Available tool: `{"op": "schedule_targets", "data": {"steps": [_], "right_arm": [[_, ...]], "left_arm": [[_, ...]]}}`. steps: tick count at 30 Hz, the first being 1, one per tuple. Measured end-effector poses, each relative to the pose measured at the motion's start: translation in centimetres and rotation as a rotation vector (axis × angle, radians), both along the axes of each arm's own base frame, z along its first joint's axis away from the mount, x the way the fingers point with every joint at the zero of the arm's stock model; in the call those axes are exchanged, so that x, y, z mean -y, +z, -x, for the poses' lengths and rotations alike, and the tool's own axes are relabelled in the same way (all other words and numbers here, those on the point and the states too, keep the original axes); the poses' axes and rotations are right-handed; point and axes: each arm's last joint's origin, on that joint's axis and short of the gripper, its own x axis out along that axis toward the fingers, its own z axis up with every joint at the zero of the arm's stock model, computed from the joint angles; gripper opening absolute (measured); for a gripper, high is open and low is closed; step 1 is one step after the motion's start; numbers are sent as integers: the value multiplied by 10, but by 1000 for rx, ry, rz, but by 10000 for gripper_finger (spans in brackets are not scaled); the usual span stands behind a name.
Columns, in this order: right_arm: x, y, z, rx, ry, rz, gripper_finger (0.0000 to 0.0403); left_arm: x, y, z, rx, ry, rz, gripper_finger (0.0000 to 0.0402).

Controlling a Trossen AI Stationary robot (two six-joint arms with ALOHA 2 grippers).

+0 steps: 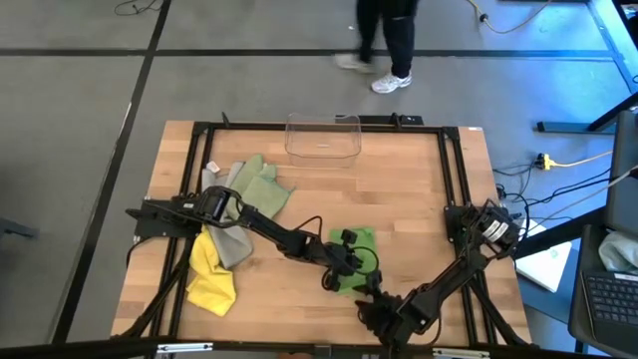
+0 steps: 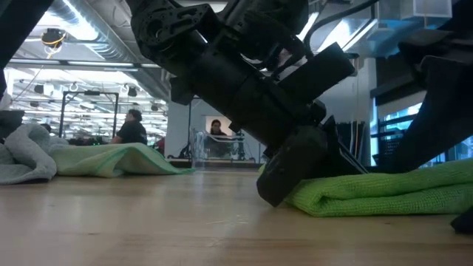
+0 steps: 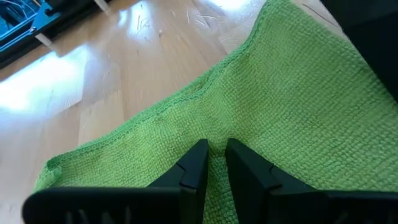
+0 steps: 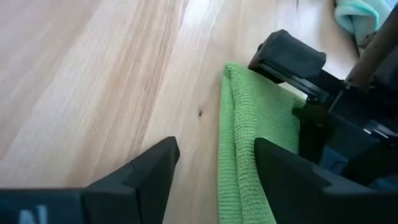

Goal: Fold microfiber towels
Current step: Fold the green microfiber cloth

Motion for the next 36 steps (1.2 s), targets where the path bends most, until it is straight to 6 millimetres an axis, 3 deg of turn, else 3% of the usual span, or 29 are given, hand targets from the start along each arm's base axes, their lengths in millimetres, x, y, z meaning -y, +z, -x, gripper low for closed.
{"op": "schedule_targets", "data": {"steps": [3, 16, 22, 36], "right_arm": [[-2, -7, -2, -19, -45, 57, 225], [2, -6, 4, -69, -118, 106, 225], [12, -5, 11, -119, -187, 157, 225], [24, -4, 3, -143, -205, 212, 222]], "left_arm": [[0, 0, 0, 1, 5, -1, 56], [1, 0, 0, 1, 11, -5, 56], [2, 0, 1, 1, 16, -11, 56], [1, 0, 1, 2, 19, -16, 56]]}}
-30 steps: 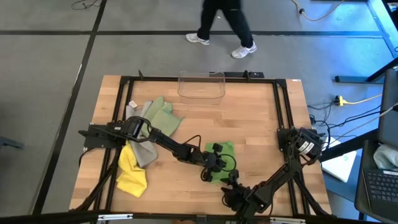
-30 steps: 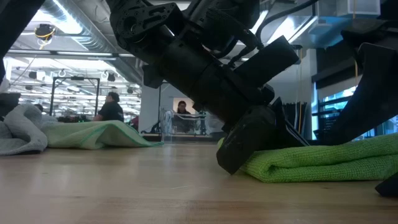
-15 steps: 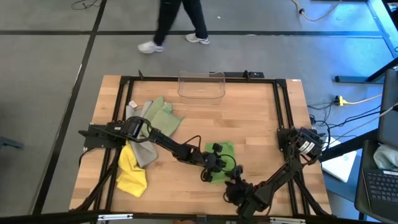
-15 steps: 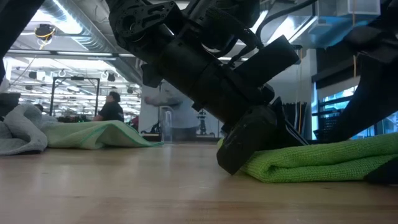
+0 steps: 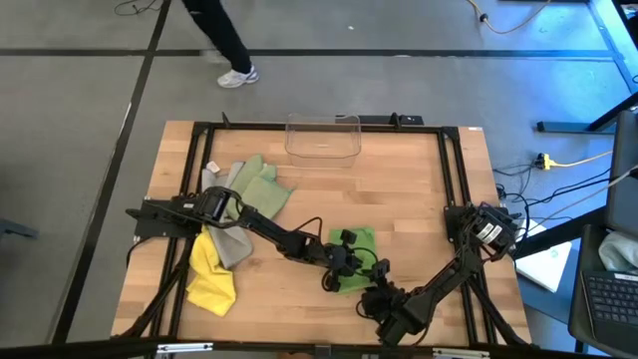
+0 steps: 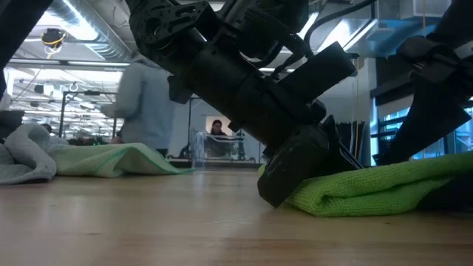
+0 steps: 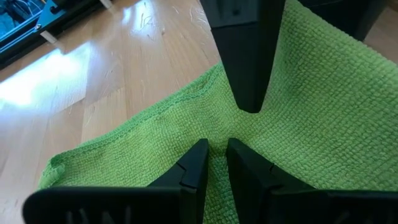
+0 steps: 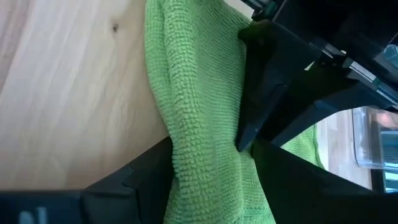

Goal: Fold microfiber towels
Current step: Fold the green microfiber cloth

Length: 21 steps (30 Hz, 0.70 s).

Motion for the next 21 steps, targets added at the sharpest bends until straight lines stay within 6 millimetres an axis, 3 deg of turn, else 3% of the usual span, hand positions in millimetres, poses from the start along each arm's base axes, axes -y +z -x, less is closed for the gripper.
{"op": "schedule_targets", "data": {"steps": [7, 16, 21], "right_arm": [[-5, 5, -5, -21, 38, 22, 168], [-6, 7, -11, -70, 65, 9, 17], [-7, 8, -12, -80, 79, 6, 17]], "left_arm": [[0, 0, 0, 0, 1, -2, 56], [0, 0, 0, 0, 2, -3, 56], [0, 4, 0, 7, 1, -6, 56]]}}
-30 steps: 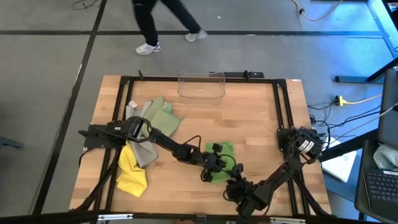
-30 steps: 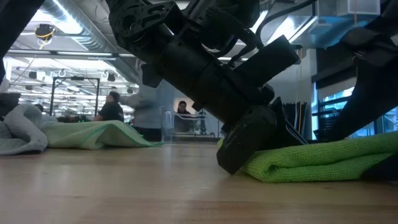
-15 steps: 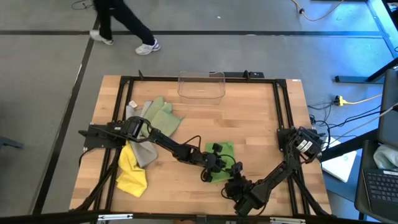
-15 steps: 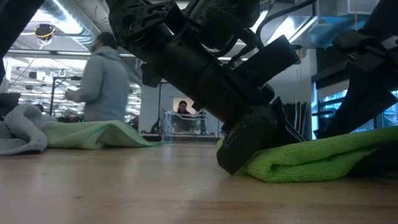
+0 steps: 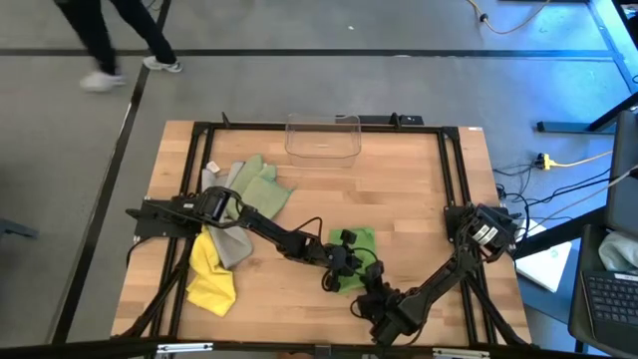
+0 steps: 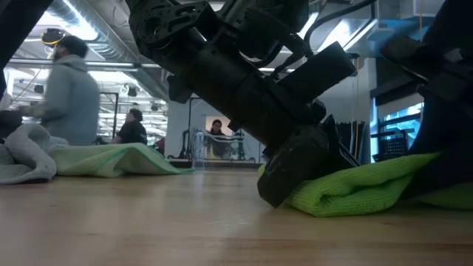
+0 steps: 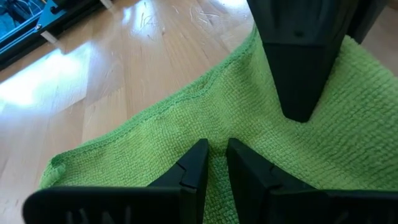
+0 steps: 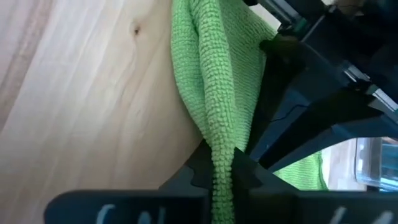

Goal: Fold microfiber towels
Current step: Fold the green microfiber cloth

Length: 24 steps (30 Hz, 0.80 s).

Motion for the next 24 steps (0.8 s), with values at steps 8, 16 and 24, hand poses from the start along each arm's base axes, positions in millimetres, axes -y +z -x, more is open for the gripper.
{"op": "schedule_targets", "data": {"steps": [8, 16, 24], "right_arm": [[-3, 27, -8, -16, 11, -97, 10], [8, 52, -19, -122, -23, -336, 7], [21, 82, -23, -141, -6, -460, 9]], "left_arm": [[5, 31, 11, -20, 25, -179, 57], [10, 62, 24, -44, 88, -239, 57], [25, 64, 38, -111, 86, -273, 57]]}}
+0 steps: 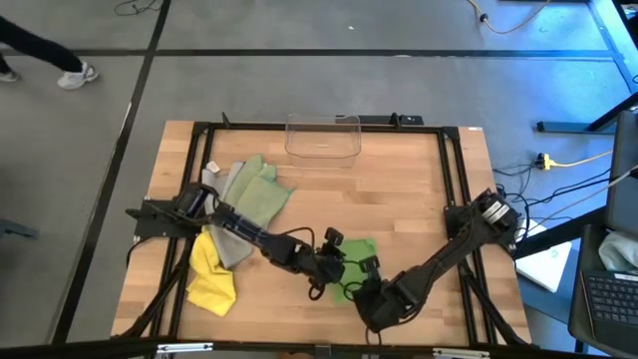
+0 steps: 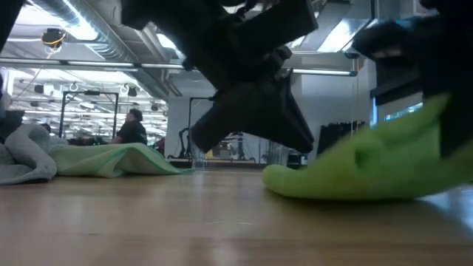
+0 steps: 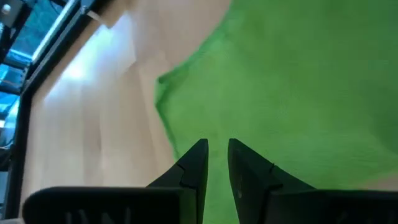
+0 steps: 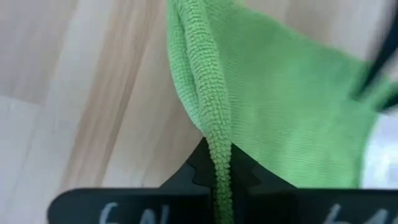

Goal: Fold microfiber towels
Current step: Fold the green microfiber cloth

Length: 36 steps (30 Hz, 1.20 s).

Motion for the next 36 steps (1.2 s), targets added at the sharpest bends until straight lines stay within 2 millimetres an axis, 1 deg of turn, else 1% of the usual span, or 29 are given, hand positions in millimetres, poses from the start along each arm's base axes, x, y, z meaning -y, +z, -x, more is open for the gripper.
{"op": "schedule_targets", "data": {"steps": [6, 10, 12, 17, 22, 26, 31, 36], "right_arm": [[13, 40, 4, 91, -23, -61, 10], [24, 55, 5, 116, -46, -58, 10], [31, 57, 3, 115, -63, -55, 10], [44, 49, 0, 82, -101, -44, 11], [56, 31, 3, 42, -148, -35, 12], [62, 18, 4, 42, -163, -37, 12], [61, 16, 0, 51, -129, -88, 13], [60, 17, -2, 56, -105, -117, 13]], "left_arm": [[5, -2, 5, -26, 24, 24, 57], [9, -2, 6, -28, 12, 30, 57], [9, -3, 7, -30, 19, 39, 57], [11, -3, 7, -41, 3, 83, 57], [15, -5, 8, -48, -4, 130, 57], [16, -6, 9, -50, -4, 131, 57], [16, -8, 8, -52, -4, 130, 57], [12, -8, 6, -50, 8, 131, 57]]}}
